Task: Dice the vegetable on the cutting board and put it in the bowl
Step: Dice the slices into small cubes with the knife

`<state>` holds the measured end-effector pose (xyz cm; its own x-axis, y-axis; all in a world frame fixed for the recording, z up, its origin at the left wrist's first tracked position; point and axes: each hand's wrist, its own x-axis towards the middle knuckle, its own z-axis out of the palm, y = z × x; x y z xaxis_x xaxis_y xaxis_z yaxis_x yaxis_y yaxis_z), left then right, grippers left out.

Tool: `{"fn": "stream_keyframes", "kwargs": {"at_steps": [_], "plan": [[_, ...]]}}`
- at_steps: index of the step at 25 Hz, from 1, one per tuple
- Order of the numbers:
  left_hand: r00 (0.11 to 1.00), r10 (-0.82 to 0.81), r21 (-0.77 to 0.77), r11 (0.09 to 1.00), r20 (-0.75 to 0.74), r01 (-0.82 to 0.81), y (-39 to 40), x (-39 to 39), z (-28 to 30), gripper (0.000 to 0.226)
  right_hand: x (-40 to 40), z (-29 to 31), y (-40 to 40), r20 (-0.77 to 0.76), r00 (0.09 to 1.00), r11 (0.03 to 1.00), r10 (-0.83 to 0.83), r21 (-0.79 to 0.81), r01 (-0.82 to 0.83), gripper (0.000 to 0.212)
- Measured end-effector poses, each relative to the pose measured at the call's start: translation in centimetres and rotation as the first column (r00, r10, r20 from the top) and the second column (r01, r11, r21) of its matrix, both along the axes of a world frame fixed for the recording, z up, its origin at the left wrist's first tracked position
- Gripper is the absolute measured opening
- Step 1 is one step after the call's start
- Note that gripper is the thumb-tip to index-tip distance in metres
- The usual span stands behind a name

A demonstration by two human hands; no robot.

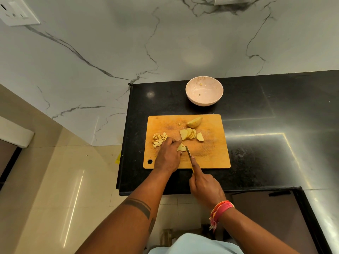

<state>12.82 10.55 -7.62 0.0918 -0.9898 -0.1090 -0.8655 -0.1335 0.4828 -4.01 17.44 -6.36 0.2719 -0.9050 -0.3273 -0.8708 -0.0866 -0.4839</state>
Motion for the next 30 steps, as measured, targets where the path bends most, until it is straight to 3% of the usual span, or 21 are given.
{"fn": "stream_keyframes", "kwargs": {"at_steps": [19,25,30], "plan": [[1.000,0.022,0.004,1.000,0.022,-0.022,-0.5,-0.4,0.3,0.037,2.4,0.0,-4.3,-0.083,0.993,0.996,0.080,-0.038,-0.083,0.070],[0.998,0.061,0.003,0.998,0.002,-0.061,-0.4,-0.7,0.3,0.041,0.3,0.0,-0.7,-0.174,0.976,0.990,0.132,-0.021,-0.137,0.078],[0.998,0.069,-0.010,0.998,-0.008,-0.069,0.1,-0.6,0.1,0.044,-0.9,0.3,0.6,-0.133,0.986,0.994,0.101,-0.022,-0.105,0.075]]}}
